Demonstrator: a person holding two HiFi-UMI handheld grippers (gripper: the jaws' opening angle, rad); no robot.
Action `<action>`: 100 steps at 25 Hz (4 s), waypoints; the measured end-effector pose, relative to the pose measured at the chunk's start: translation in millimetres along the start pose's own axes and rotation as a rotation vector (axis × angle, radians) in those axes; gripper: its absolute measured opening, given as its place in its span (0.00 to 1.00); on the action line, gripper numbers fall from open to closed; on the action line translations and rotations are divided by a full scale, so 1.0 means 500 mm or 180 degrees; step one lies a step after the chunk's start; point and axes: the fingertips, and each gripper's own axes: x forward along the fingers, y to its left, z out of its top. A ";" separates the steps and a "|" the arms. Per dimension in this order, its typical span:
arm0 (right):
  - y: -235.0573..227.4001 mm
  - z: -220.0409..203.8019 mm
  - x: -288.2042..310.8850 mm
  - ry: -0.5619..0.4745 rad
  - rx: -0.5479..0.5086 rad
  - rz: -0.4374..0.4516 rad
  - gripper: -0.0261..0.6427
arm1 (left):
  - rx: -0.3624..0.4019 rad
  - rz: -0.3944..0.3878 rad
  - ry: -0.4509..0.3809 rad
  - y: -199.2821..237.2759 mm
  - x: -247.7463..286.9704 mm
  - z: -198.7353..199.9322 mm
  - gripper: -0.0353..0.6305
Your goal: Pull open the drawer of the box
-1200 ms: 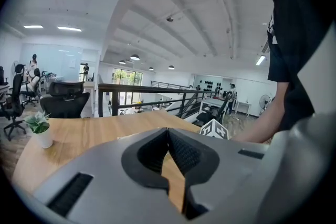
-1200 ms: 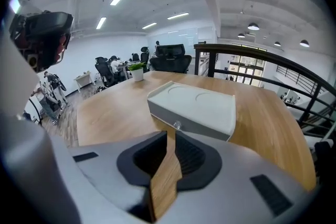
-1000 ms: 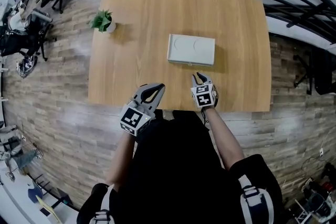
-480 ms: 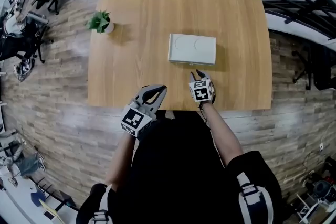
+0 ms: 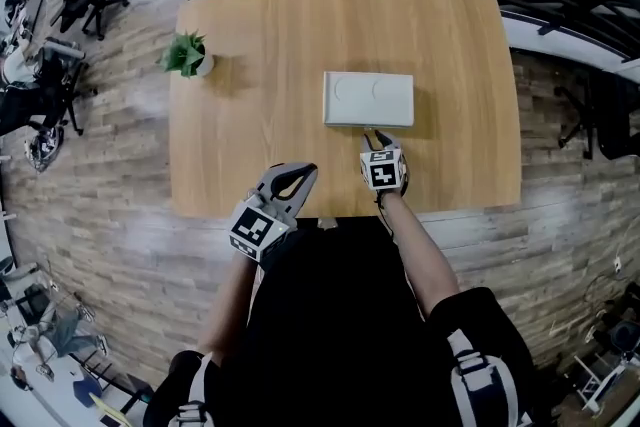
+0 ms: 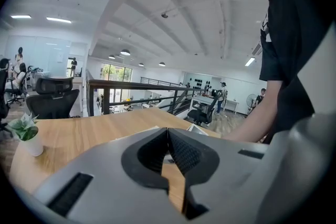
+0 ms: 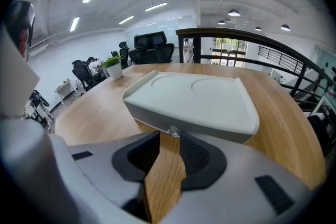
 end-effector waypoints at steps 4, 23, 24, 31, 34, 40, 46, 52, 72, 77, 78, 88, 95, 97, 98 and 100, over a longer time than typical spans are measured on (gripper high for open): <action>-0.003 0.006 0.014 0.0001 0.0150 -0.0046 0.23 | 0.0011 -0.0046 0.0008 0.015 0.004 0.008 0.09; -0.020 -0.001 0.063 0.0084 0.0589 -0.0278 0.19 | -0.0061 -0.0066 0.0091 0.066 0.000 -0.003 0.09; -0.019 0.001 0.064 0.0089 0.0574 -0.0286 0.18 | -0.0069 -0.0065 0.0092 0.069 0.001 -0.003 0.09; -0.014 -0.004 0.065 0.0089 0.0479 -0.0286 0.16 | -0.0065 -0.0069 0.0086 0.068 0.001 -0.006 0.09; -0.015 -0.001 0.066 0.0108 0.0484 -0.0279 0.16 | -0.0067 -0.0072 0.0082 0.070 0.004 -0.002 0.09; -0.013 0.002 0.068 0.0112 0.0481 -0.0264 0.16 | -0.0073 -0.0072 0.0086 0.069 0.006 -0.001 0.09; -0.011 -0.003 0.064 0.0099 0.0462 -0.0260 0.16 | -0.0066 -0.0077 0.0083 0.059 0.001 -0.007 0.09; -0.008 -0.010 0.062 0.0105 0.0451 -0.0227 0.16 | -0.0068 -0.0086 0.0082 0.054 0.004 -0.009 0.09; 0.005 -0.035 0.039 0.0166 0.0419 -0.0201 0.16 | -0.0042 -0.0093 0.0046 0.046 -0.003 -0.001 0.09; 0.011 -0.041 0.033 0.0166 0.0394 -0.0186 0.16 | -0.0055 -0.0089 0.0045 0.039 -0.008 -0.005 0.09; 0.014 -0.042 0.031 0.0173 0.0398 -0.0179 0.16 | -0.0061 -0.0089 0.0041 0.038 -0.010 -0.005 0.09; 0.033 -0.064 0.013 0.0224 0.0388 -0.0177 0.16 | -0.0076 -0.0138 0.0023 0.025 -0.010 -0.013 0.09; 0.041 -0.076 0.006 0.0220 0.0376 -0.0173 0.16 | -0.0082 -0.0196 0.0011 0.016 -0.007 -0.019 0.09; 0.044 -0.074 0.008 0.0216 0.0361 -0.0170 0.16 | -0.0088 -0.0216 0.0010 0.020 -0.005 -0.019 0.09; 0.046 -0.076 0.008 0.0212 0.0363 -0.0166 0.16 | -0.0082 -0.0228 0.0018 0.019 -0.005 -0.020 0.09; 0.050 -0.086 0.002 0.0219 0.0385 -0.0170 0.16 | -0.0067 -0.0253 0.0025 0.011 -0.008 -0.022 0.09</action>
